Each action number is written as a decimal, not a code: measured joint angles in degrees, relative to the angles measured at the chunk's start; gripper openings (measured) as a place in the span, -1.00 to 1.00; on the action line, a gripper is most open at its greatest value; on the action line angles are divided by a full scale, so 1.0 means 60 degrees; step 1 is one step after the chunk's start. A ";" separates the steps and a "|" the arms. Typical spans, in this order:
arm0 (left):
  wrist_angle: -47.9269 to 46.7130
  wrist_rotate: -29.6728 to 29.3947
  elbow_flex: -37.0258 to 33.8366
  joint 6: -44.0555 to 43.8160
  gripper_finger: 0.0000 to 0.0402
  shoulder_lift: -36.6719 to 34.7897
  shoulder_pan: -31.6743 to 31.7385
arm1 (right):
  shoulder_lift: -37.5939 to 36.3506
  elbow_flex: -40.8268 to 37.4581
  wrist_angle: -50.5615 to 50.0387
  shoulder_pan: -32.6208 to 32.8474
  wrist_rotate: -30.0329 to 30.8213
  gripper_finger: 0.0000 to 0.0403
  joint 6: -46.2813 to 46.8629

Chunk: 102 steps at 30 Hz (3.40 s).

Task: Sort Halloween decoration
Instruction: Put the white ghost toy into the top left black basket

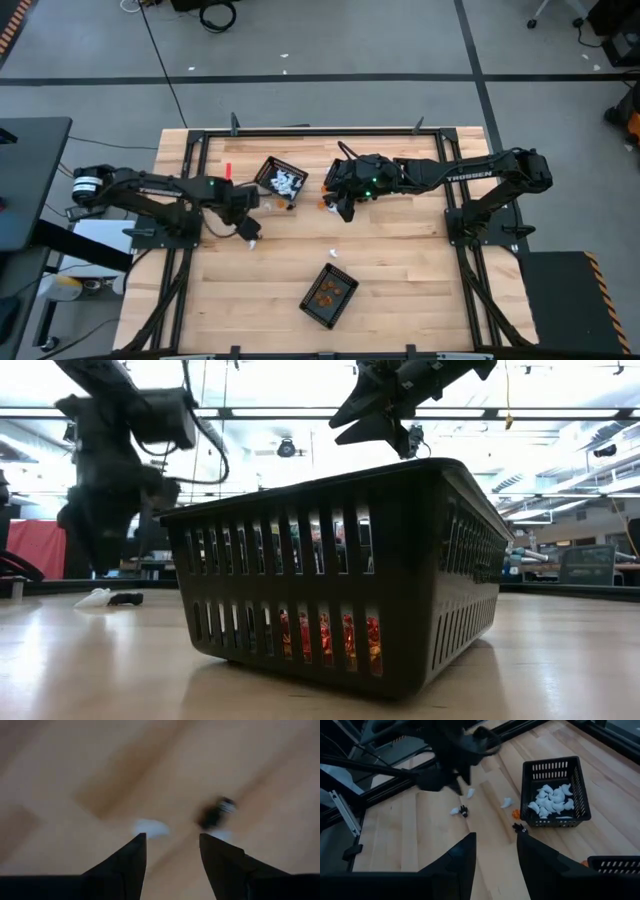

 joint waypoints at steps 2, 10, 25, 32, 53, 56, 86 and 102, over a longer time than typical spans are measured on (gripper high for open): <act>0.0115 0.0073 0.0003 -0.0276 -0.04 -0.0212 -0.0481 | 0.0000 0.0000 -0.0009 -0.0001 0.0001 -0.27 0.0000; 0.0657 -0.1255 0.0022 -0.1866 -0.04 -0.0254 -0.2868 | 0.0000 0.0000 -0.0001 -0.0017 0.0002 -0.27 -0.0089; 0.1162 -0.2606 0.0418 -0.3749 -0.04 0.1703 -0.4066 | 0.0000 0.0000 0.0033 -0.0197 -0.0357 -0.27 -0.0171; 0.1369 -0.2509 0.0477 -0.3808 -0.04 0.2473 -0.4063 | 0.0000 0.0000 0.0101 -0.0200 -0.0361 -0.27 -0.0146; 0.1534 -0.2234 0.0513 -0.3817 -0.71 0.2869 -0.3918 | 0.0000 0.0000 0.0233 -0.0200 -0.0364 -0.27 -0.0146; 0.1557 -0.2212 0.0513 -0.3817 -0.76 0.2869 -0.3918 | 0.0000 0.0000 0.0233 -0.0200 -0.0364 -0.27 -0.0146; 0.2495 -0.0994 0.0451 -0.0188 -0.81 0.0352 -0.0881 | 0.0000 0.0000 0.0601 -0.0193 -0.0262 -0.27 -0.0142; 0.4816 -0.1264 0.0473 0.1998 -0.80 0.0537 0.2931 | 0.0000 0.0000 0.0748 -0.0189 -0.0306 -0.27 0.0036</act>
